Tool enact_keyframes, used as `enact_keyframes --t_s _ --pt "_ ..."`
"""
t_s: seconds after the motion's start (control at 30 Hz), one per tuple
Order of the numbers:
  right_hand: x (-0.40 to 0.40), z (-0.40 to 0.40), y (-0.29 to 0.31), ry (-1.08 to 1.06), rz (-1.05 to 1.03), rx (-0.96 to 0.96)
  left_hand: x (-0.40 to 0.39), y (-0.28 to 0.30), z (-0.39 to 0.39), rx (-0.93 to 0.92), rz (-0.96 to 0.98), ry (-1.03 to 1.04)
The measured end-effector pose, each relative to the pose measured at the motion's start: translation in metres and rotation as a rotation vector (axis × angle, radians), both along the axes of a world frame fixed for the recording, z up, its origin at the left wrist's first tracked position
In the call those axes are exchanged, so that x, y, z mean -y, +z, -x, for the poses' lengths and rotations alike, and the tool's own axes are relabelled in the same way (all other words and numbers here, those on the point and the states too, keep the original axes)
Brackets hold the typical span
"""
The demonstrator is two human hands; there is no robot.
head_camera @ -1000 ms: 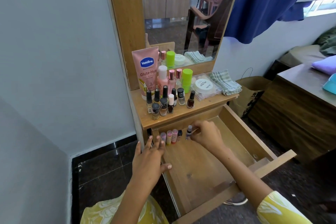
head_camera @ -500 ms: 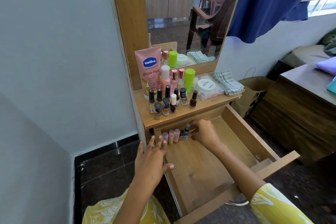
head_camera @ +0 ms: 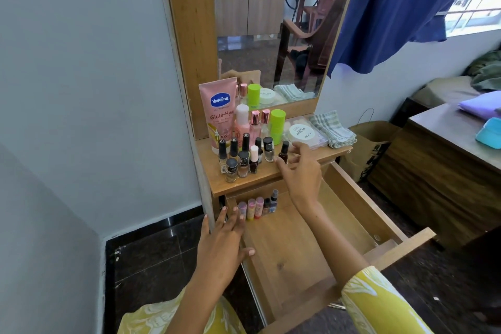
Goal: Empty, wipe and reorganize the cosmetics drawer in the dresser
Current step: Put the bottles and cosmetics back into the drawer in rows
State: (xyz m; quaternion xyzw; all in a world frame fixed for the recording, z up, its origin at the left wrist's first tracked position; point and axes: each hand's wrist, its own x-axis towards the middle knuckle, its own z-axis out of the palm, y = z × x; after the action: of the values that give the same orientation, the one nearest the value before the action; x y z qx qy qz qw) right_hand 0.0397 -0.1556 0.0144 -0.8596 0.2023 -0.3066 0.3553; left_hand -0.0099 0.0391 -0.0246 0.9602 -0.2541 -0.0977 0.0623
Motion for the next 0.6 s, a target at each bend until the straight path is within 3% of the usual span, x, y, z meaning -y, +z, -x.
enact_keyframes --t_s 0.13,0.27,0.4,0.6 --pt "0.002 0.000 0.004 -0.006 0.072 -0.054 -0.001 -0.003 0.006 0.064 0.012 -0.029" --pt "-0.009 0.029 -0.001 0.201 0.065 -0.040 -0.005 -0.006 0.007 0.047 0.030 -0.028" --pt "-0.015 0.052 -0.020 0.414 0.070 -0.240 -0.007 -0.006 0.007 0.021 0.033 -0.036" --pt "-0.029 0.051 -0.048 0.515 0.116 -0.517 -0.007 -0.006 0.005 -0.003 0.056 -0.019"
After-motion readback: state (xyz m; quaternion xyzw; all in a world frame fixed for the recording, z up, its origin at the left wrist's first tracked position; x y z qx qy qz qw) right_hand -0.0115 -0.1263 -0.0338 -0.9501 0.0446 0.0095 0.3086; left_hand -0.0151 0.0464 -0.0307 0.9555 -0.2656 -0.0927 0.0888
